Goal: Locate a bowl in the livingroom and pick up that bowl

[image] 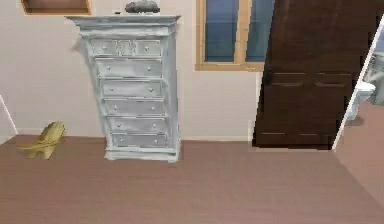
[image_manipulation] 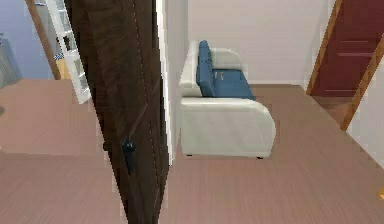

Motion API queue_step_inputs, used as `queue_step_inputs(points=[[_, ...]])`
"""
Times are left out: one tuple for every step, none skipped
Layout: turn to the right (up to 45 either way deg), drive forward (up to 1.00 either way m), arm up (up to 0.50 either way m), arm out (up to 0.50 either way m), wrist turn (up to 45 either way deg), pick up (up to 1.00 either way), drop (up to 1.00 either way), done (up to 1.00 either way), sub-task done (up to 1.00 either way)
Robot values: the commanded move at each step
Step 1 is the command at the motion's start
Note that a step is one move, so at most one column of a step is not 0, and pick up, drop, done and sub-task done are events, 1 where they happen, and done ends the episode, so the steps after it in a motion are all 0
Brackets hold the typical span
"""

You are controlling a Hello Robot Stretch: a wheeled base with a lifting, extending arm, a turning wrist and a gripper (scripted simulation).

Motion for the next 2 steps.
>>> queue_step_inputs(points=[[21.0, 0.0, 0.0, 0.0, 0.0, 0.0, 0.0, 0.0, 0.0], [0.0, 0.5, 0.0, 0.0, 0.0, 0.0, 0.0, 0.0, 0.0]])
